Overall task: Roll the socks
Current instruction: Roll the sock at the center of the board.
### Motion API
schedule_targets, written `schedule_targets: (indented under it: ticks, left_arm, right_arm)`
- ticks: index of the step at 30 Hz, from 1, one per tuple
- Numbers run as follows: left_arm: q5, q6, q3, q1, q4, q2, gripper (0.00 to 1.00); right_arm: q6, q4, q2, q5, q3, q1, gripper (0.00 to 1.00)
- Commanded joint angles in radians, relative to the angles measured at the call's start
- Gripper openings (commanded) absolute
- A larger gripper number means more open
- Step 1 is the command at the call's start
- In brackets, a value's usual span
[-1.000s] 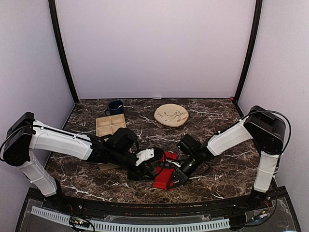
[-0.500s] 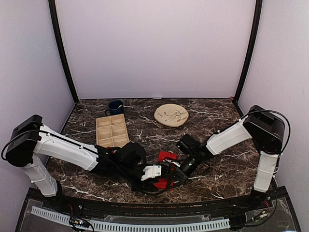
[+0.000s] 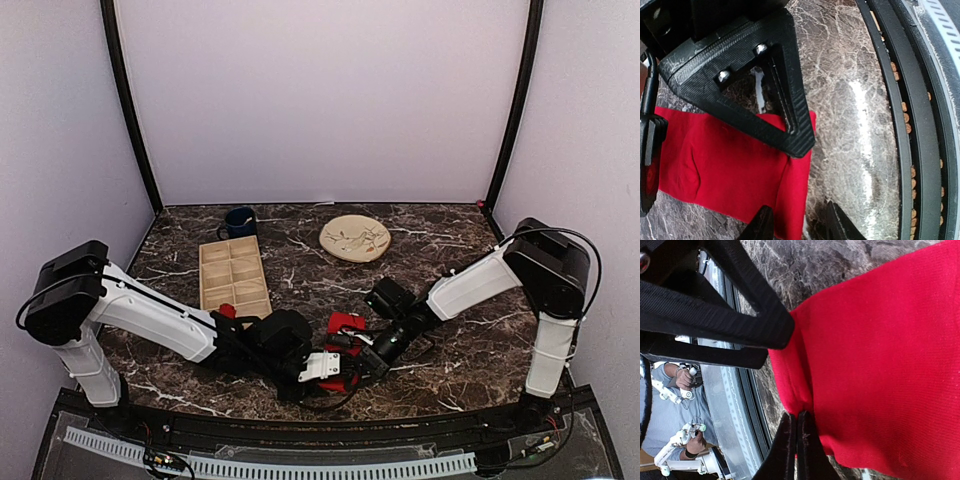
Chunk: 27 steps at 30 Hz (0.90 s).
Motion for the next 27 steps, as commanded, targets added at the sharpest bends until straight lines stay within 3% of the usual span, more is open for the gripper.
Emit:
schedule_targets:
  ticks: [1, 27]
  left_arm:
    - [-0.051, 0.022, 0.018, -0.005, 0.029, 0.007, 0.39]
    - [-0.054, 0.054, 0.041, -0.006, -0.005, 0.056, 0.27]
  right_arm:
    - [0.000, -0.034, 0.026, 0.026, 0.010, -0.006, 0.00]
    - [-0.012, -0.060, 0.031, 0.014, 0.034, -0.006, 0.00]
